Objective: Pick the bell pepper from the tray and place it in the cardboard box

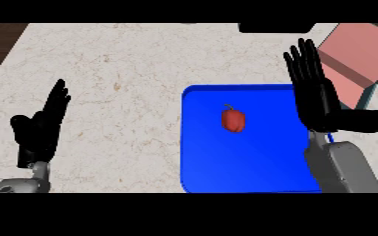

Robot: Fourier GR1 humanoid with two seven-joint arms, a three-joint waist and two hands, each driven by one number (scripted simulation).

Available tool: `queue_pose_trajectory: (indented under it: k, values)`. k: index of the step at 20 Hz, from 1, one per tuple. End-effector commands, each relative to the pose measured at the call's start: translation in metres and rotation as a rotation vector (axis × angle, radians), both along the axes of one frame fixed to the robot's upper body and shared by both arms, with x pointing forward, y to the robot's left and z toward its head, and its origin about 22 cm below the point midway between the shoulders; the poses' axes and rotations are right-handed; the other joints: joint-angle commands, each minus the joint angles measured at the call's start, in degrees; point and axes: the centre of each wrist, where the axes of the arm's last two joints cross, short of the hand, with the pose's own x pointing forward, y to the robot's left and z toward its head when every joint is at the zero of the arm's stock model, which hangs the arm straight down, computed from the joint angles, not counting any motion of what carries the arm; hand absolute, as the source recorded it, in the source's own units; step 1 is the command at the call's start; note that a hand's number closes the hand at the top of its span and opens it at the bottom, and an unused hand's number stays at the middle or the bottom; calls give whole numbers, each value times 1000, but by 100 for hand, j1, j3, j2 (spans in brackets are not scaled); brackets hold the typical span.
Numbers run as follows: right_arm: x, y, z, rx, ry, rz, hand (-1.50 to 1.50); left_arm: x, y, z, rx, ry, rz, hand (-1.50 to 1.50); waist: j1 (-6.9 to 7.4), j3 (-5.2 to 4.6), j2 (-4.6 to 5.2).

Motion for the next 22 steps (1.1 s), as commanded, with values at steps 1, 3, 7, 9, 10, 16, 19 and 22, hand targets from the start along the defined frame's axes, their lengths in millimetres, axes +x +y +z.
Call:
queue_pose_trajectory:
  k: [1,3,7,9,10,16,19,22]
  values:
    - [-9,-5,13,-114,-11,-31,-150,-5,0,-8,-69,-14,-13,0,25,162,49]
    - [-9,-3,30,-285,18,-71,-150,2,2,20,-113,-34,-50,0,19,156,16]
    - [-2,-67,45,-788,-66,-395,-150,-2,8,13,-173,-7,-46,0,-231,8,-78]
    - [-10,-26,47,-578,-253,-530,-150,-2,7,12,-238,8,-69,0,-169,140,-31]
    - [-26,-8,31,-595,-310,-499,-150,-7,18,18,-229,5,-81,0,-96,153,-32]
    - [-70,40,37,-807,-408,-361,-150,-13,10,26,-249,9,-109,0,20,151,5]
    - [-81,18,37,-1063,-202,-284,-150,-19,24,15,-244,10,-91,0,-80,115,-49]
    - [-73,5,36,-1305,-53,-306,-150,-10,10,21,-259,-2,-101,0,-101,100,-33]
